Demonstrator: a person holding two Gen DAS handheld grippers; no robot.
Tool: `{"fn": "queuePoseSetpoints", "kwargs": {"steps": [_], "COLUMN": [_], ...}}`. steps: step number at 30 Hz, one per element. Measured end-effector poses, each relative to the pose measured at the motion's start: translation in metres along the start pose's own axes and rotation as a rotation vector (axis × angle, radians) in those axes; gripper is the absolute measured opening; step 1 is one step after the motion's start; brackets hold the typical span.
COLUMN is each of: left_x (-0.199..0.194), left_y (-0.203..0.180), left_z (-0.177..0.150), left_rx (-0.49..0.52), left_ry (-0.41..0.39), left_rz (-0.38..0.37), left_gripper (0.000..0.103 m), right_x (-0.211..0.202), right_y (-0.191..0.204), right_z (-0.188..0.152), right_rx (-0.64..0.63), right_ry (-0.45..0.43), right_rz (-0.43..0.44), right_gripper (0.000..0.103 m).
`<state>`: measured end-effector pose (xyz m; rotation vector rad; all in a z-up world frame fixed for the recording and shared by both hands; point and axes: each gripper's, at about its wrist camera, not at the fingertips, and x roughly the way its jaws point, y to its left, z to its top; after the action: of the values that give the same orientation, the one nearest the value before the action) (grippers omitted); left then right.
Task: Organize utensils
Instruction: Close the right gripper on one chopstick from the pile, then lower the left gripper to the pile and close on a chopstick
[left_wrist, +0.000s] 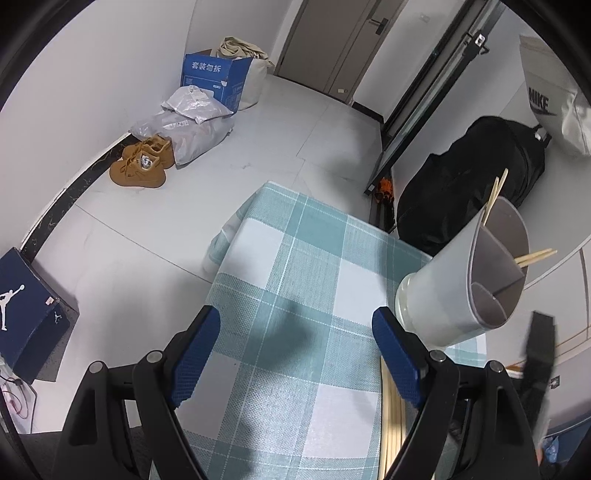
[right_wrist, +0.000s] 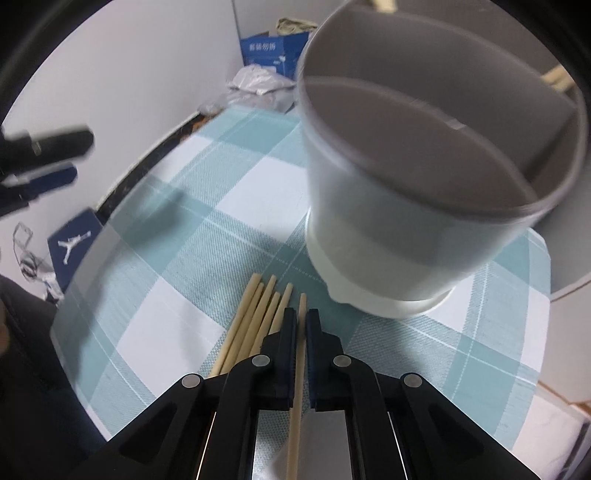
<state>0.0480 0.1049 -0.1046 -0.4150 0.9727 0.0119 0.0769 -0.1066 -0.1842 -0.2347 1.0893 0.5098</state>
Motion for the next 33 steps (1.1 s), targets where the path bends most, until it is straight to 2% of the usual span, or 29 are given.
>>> {"fn": "queuePoseSetpoints", "kwargs": {"steps": [5,8,14,16,20,25,33], "left_x": [0.012,0.019,0.036,0.041,0.048,0.051,0.053], "left_y": [-0.009,-0.016,-0.043,-0.054,-0.069,-0.073,-0.080], "left_z": [-0.008,-0.016,-0.042,-0.053,-0.069,-0.076,-0.079], "left_rx": [0.049,0.079,0.185,0.246,0.336,0.366,0.385], "left_ry": [0.066,0.124,0.247,0.272,0.297,0.312,0.313], "left_rz": [0.010,-0.014,-0.037,-0.019,0.037,0.072,0.122], "left_gripper": [0.081,0.081,0.081,0.081,0.081,0.081,0.081], "right_x": [-0.029,-0.045,-0.065,-0.067,-0.071,-0.078,-0.081], "right_y": [-0.013,-0.021,-0.045,-0.059,-0.077,-0.101,-0.112], "right_z": [-0.005,-0.011,-0.032,-0.041,-0.059,-0.081,-0.086], "right_rx": [0.100,0.167,0.355,0.431,0.518,0.601,0.633], "right_ry": [-0.106,-0.172,-0.288,-0.318,-0.358,-0.387,-0.408], "right_rz": [0.072,0.113,0.222,0.268,0.297,0.329,0.343], "right_gripper": [0.004,0.004,0.004,0.004,0.004,0.004,0.004]}}
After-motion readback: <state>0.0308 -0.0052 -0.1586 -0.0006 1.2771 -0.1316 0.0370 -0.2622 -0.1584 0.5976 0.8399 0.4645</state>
